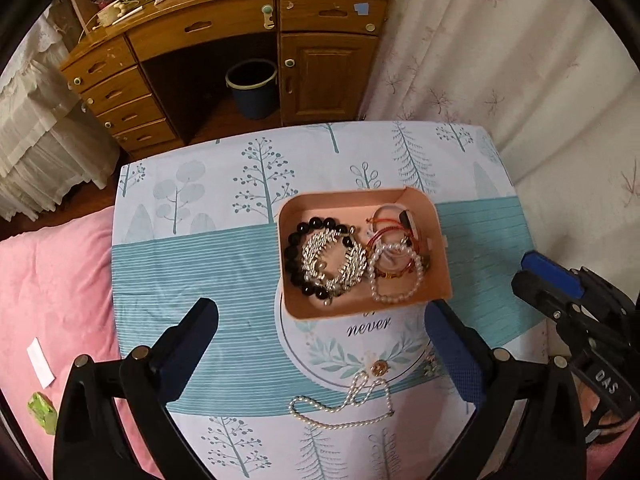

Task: Organize jewelry
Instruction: 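Open both tools and withdraw them from the pink box, then close left tool on pearl necklace while right tool moves to gold flower charm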

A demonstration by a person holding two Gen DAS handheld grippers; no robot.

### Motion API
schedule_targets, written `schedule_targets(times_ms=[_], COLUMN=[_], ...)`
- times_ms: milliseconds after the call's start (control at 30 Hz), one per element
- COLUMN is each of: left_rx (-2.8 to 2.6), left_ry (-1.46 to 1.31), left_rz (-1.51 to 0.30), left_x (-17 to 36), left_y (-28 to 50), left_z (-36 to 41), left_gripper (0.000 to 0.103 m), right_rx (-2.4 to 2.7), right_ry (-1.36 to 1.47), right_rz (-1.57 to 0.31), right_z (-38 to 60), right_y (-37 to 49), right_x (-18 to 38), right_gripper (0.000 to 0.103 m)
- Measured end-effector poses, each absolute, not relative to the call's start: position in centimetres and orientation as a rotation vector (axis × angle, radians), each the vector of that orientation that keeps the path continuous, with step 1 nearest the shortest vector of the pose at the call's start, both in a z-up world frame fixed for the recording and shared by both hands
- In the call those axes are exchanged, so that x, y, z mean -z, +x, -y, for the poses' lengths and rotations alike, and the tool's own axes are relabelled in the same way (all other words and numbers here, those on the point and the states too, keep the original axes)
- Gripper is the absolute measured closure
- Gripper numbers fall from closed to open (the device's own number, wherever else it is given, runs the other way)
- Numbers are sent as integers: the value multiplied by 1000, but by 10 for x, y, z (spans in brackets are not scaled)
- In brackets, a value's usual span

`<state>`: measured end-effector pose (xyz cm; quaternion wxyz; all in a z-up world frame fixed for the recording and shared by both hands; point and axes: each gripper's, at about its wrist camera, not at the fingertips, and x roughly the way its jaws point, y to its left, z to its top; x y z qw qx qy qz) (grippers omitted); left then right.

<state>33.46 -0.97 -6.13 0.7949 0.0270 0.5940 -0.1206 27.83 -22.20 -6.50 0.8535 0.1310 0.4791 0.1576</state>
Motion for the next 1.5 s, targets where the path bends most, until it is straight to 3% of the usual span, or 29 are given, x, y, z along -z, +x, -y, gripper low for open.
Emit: schedule_targets(times_ms=[300, 367, 433, 633, 933, 1400, 1500], left_rx=[362, 391, 424, 574, 766, 946, 951], left_ry=[162, 202, 257, 414, 585, 697, 686], left_rz=[-1288, -1279, -1276, -1249, -1155, -1014, -1013], left_x=[95, 104, 114, 146, 182, 211, 215], left_y=[287, 273, 260, 224, 199, 179, 180], left_z=[-1, -2, -3, -4, 16, 47, 50], left_gripper=[1, 1, 1, 1, 1, 1, 7], right_rx=[-223, -197, -182, -121, -78, -89, -96], right_ry=[447, 473, 476, 329, -27, -109, -99], right_rz=[-1181, -1220, -1250, -1308, -1117, -991, -985], right_z=[231, 230, 228, 209, 179, 161, 159], right_y=[234, 222, 210, 175, 132, 142, 147], right_x=[110, 120, 130, 160, 189, 204, 207], right_gripper=[71, 67, 53, 49, 49, 50, 54])
